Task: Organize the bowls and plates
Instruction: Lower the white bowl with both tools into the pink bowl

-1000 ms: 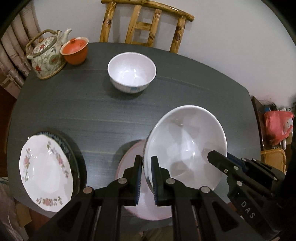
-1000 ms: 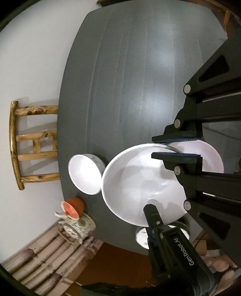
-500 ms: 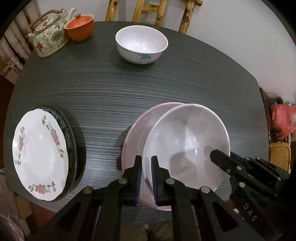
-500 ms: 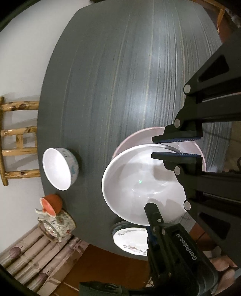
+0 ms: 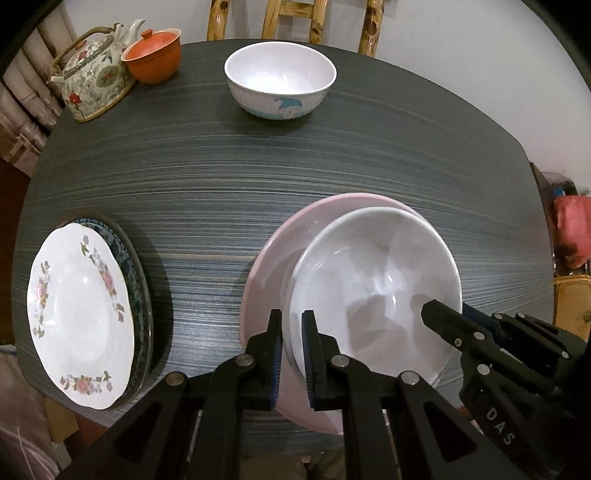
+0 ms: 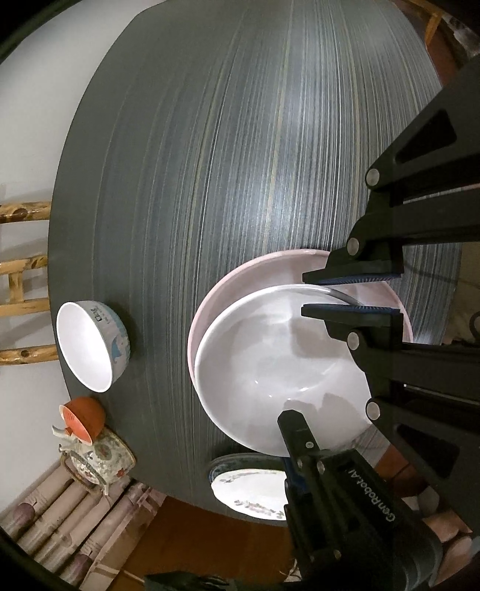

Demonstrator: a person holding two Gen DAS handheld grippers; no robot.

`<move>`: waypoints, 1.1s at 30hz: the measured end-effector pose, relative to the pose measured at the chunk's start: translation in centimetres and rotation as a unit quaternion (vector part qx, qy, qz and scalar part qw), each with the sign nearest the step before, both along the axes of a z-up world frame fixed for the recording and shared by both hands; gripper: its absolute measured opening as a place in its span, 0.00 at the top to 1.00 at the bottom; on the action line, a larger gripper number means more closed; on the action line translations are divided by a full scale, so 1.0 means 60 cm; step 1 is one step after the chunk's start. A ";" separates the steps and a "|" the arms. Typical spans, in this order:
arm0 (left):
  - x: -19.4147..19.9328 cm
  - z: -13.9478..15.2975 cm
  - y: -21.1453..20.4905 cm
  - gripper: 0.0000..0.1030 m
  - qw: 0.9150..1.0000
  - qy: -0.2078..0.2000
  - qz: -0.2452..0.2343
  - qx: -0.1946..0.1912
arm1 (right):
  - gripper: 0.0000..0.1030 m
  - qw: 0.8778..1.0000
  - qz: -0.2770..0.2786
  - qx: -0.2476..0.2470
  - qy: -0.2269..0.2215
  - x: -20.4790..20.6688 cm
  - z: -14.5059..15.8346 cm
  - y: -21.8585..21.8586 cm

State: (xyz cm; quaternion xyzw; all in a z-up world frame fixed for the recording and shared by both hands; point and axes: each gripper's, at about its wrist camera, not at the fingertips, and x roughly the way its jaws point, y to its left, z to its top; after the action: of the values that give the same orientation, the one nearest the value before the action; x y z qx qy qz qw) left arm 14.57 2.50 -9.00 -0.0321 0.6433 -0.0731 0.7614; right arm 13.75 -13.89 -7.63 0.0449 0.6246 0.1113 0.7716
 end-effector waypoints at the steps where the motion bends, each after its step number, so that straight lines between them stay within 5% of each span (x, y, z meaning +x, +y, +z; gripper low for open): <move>1: 0.000 0.000 0.000 0.91 1.000 -0.001 0.000 0.001 | 0.90 1.000 -0.001 0.001 0.001 0.001 -0.002 -0.001; 15: 0.006 -0.004 -0.012 0.91 1.000 -0.004 0.000 0.016 | 0.89 1.000 0.005 -0.009 -0.003 0.005 -0.010 0.011; 33: 0.017 0.006 0.009 0.90 1.000 0.005 0.008 -0.009 | 0.87 1.000 -0.001 -0.007 -0.001 0.009 -0.010 0.010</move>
State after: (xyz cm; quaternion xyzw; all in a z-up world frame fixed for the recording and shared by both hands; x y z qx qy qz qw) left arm 15.58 3.02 -8.63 -0.0448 0.6460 -0.0727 0.7585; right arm 14.29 -13.26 -8.25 0.0398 0.6249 0.1063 0.7724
